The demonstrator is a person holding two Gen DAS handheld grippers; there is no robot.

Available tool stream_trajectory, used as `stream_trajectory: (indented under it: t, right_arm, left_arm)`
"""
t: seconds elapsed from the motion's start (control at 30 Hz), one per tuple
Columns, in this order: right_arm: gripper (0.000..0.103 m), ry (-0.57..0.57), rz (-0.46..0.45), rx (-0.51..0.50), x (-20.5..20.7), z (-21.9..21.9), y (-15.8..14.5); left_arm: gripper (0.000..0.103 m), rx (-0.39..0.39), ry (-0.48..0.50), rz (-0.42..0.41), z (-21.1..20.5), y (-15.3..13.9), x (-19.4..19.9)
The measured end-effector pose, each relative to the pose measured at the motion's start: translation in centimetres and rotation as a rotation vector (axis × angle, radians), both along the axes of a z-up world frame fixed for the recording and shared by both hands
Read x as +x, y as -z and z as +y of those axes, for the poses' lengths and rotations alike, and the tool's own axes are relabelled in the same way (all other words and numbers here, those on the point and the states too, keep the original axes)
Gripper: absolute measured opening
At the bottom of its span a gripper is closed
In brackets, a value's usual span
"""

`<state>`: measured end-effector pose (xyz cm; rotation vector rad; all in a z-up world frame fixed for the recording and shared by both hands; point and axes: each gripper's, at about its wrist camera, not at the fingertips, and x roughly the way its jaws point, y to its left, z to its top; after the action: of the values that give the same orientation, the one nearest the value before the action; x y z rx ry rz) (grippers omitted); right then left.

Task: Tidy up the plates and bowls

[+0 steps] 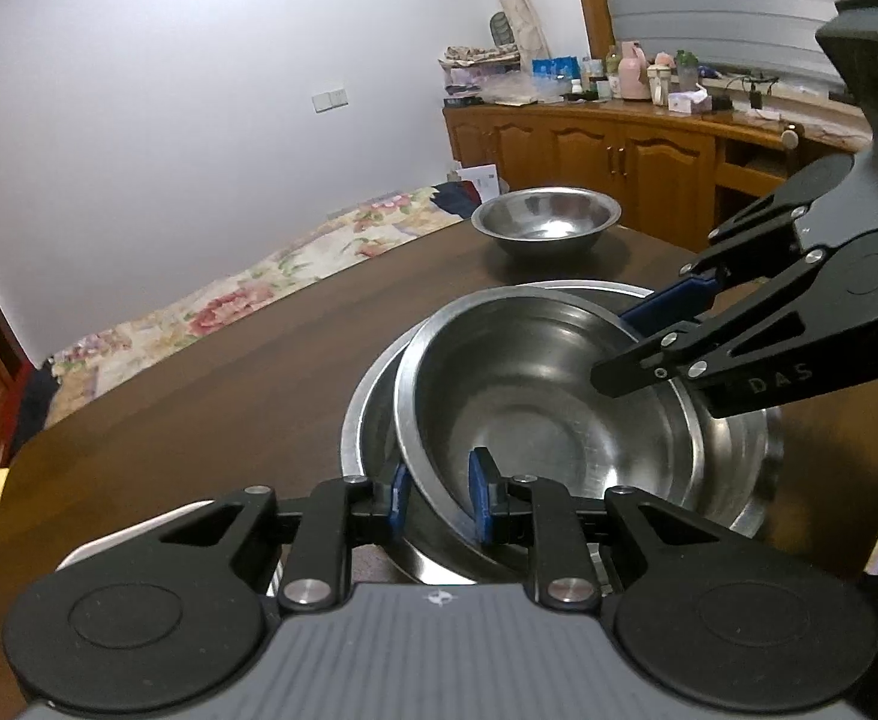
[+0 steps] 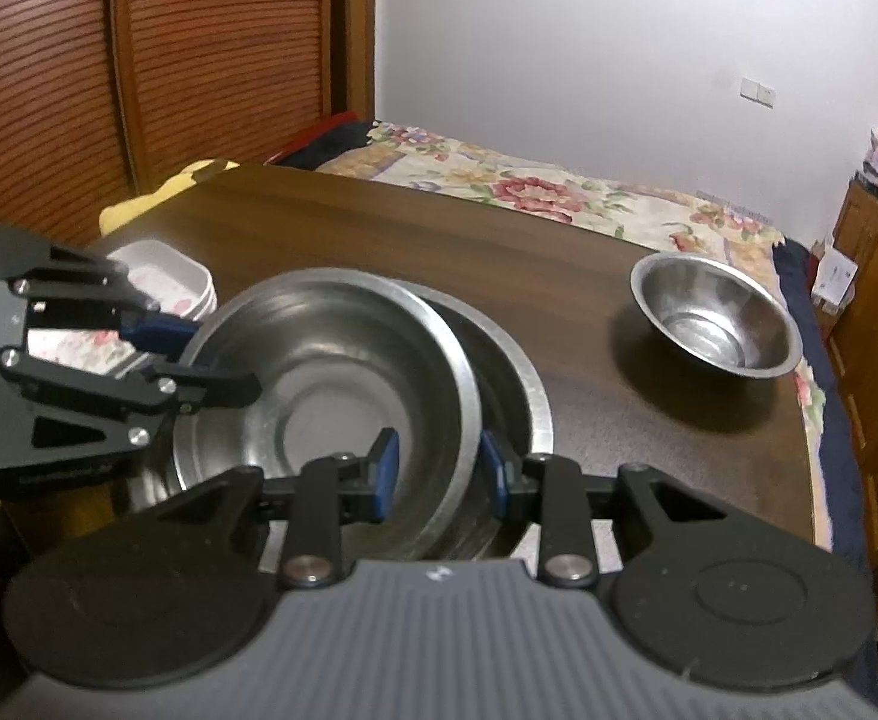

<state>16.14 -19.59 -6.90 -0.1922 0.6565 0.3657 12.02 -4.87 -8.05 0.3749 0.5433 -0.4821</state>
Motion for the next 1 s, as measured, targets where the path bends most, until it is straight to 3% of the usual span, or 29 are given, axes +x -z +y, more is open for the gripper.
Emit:
stream_trajectory:
  t: [0.23, 0.43, 1.0]
  right_arm:
    - [0.031, -0.012, -0.007, -0.019, -0.1, 0.0, -0.1]
    - [0.031, -0.019, -0.003, -0.03, -0.3, 0.2, -0.2]
    - [0.029, 0.003, -0.021, 0.034, -1.0, -1.0, -0.9]
  left_arm:
    - [0.024, -0.006, -0.009, -0.007, 0.1, 0.1, 0.3]
    - [0.024, -0.075, -0.024, 0.024, 0.7, -0.1, 0.8]
    - [0.024, -0.153, -0.041, 0.047, 1.1, -0.6, 1.2]
